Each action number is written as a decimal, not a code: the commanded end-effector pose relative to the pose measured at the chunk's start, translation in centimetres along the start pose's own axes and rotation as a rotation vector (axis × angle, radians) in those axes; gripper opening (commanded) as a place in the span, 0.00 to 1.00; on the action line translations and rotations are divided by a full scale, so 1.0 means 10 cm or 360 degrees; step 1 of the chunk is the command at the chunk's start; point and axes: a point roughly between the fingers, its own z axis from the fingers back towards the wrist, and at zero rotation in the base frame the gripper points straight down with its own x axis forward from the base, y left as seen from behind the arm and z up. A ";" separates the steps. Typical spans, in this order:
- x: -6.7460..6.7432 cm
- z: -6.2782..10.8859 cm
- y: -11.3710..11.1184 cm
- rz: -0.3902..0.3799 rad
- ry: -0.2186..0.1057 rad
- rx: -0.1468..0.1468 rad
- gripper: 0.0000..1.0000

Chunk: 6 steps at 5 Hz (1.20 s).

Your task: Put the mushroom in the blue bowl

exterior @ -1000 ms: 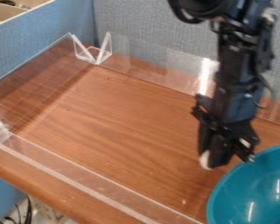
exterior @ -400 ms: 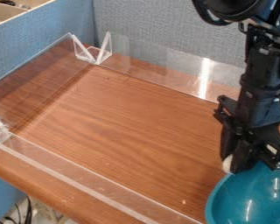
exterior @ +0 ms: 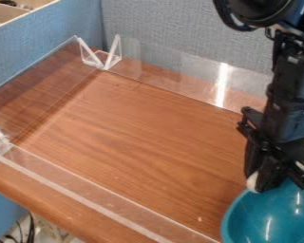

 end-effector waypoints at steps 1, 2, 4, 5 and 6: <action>0.11 0.13 -0.05 -0.0028 -0.0093 0.0016 0.00; 0.12 0.11 -0.06 -0.0022 -0.0094 0.0013 0.00; 0.13 0.07 -0.08 -0.0004 -0.0099 0.0011 1.00; 0.13 0.06 -0.09 0.0005 -0.0101 0.0009 0.00; 0.13 0.04 -0.08 0.0012 -0.0100 0.0010 1.00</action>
